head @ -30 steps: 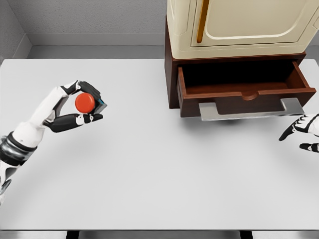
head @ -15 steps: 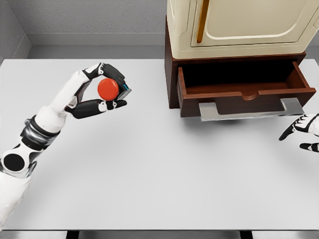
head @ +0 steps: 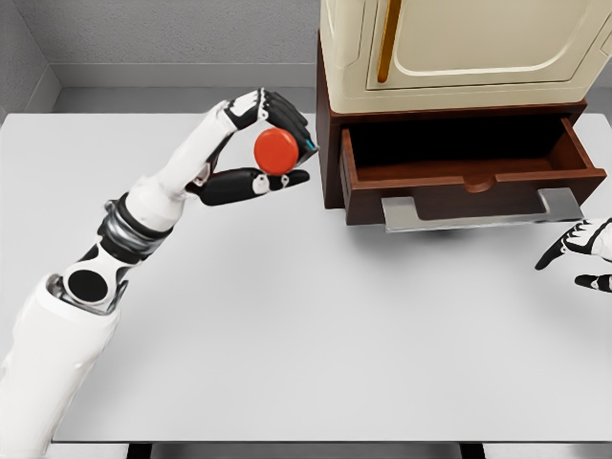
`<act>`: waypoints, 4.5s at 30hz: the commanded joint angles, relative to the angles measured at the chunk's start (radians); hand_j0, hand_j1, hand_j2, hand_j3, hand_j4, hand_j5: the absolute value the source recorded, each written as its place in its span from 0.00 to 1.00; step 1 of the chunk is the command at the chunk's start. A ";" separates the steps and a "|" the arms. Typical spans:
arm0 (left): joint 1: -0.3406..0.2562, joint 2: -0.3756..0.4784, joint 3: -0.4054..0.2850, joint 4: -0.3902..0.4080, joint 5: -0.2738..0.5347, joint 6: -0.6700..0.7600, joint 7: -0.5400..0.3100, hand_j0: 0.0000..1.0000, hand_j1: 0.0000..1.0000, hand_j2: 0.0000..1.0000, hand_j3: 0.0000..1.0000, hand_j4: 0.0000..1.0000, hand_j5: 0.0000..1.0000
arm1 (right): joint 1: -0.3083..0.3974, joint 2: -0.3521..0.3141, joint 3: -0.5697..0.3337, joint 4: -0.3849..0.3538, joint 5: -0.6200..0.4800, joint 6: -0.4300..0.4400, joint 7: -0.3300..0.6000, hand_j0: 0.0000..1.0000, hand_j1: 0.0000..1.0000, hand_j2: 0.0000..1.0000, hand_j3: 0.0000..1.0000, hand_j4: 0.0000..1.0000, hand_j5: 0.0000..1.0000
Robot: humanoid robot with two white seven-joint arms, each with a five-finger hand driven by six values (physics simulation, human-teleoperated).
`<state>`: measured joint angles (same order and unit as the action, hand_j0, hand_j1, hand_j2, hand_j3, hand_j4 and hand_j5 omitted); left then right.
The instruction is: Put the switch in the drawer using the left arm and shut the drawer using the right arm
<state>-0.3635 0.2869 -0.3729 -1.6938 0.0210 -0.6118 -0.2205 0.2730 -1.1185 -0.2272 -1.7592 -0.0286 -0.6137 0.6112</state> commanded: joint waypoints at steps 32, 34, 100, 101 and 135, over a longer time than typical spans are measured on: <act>-0.270 -0.259 -0.130 0.238 -0.369 0.101 0.001 0.37 0.37 0.37 0.37 0.37 0.37 | 0.000 -0.001 0.000 0.000 -0.008 0.003 0.000 0.64 0.64 0.64 0.64 0.64 0.64; -0.290 -0.259 -0.138 0.267 -0.377 0.098 0.001 0.37 0.37 0.37 0.37 0.37 0.37 | 0.000 -0.001 0.002 0.000 -0.007 0.003 0.000 0.64 0.64 0.64 0.64 0.64 0.64; -0.374 -0.262 -0.173 0.316 -0.526 0.034 0.004 0.89 0.89 0.89 0.89 0.89 0.89 | -0.066 -0.037 0.037 0.000 -0.008 0.003 0.000 0.48 0.48 0.48 0.48 0.48 0.48; -0.371 -0.255 -0.173 0.279 -0.526 0.001 0.003 0.89 0.89 0.89 0.89 0.89 0.89 | -0.071 -0.037 0.037 0.000 -0.008 0.003 0.000 0.48 0.48 0.48 0.48 0.48 0.48; 0.209 0.546 0.301 0.209 -0.299 0.001 -0.085 1.00 1.00 1.00 1.00 1.00 1.00 | -0.190 -0.037 0.186 0.009 -0.039 0.003 0.000 0.48 0.48 0.48 0.48 0.48 0.48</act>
<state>-0.1549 0.8369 -0.0741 -1.4852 -0.2862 -0.6124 -0.2984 0.0736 -1.1540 -0.0613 -1.7525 -0.0701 -0.6114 0.6130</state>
